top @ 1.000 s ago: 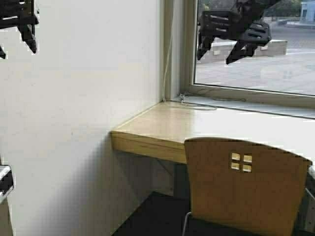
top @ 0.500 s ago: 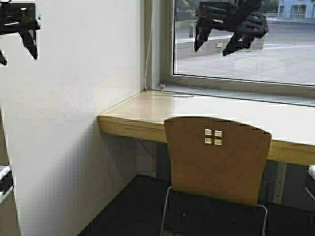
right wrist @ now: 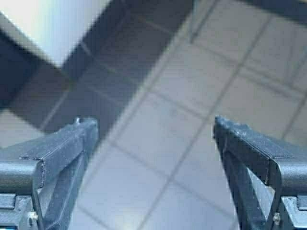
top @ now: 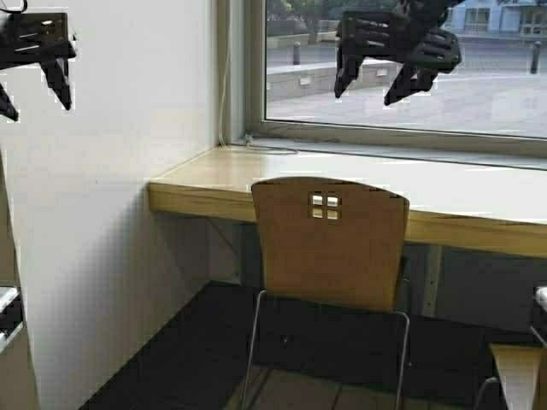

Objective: Push the chairs under the table

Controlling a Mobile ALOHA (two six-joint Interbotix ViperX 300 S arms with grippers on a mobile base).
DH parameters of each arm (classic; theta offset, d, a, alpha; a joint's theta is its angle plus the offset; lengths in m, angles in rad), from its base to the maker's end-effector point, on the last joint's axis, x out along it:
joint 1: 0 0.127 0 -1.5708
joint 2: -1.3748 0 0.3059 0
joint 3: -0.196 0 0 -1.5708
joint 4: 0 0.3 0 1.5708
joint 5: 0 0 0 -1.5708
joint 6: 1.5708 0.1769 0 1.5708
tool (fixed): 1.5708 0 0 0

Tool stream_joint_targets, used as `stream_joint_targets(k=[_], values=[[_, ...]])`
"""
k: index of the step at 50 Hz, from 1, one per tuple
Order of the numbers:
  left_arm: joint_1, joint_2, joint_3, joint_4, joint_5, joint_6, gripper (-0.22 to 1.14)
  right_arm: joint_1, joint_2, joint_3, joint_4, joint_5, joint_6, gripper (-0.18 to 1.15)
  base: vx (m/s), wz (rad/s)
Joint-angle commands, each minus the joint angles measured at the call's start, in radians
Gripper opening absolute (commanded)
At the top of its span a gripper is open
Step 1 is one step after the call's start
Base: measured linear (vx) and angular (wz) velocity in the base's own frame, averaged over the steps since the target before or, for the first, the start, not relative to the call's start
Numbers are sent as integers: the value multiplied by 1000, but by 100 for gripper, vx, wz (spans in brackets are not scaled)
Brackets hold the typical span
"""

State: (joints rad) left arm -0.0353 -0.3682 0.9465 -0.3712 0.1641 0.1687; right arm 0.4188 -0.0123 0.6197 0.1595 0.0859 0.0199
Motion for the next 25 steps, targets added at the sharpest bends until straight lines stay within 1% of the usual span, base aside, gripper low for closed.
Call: stream_joint_targets(k=[1, 9, 18, 25], values=[[-15, -12, -21, -2, -8, -2, 95, -6, -9, -20, -3, 2, -2, 102, -38, -19], [-12, -14, -20, -6, -5, -6, 95, -5, 15, -37, -2, 18, 0, 102, -34, -27], [-44, -14, -26, -17, 14, -15, 95, -6, 14, -67, 2, 51, 3, 102, -32, -32], [-49, -2, -25, -17, 14, -23, 95, -6, 25, -63, 2, 55, 0, 102, -31, -29]])
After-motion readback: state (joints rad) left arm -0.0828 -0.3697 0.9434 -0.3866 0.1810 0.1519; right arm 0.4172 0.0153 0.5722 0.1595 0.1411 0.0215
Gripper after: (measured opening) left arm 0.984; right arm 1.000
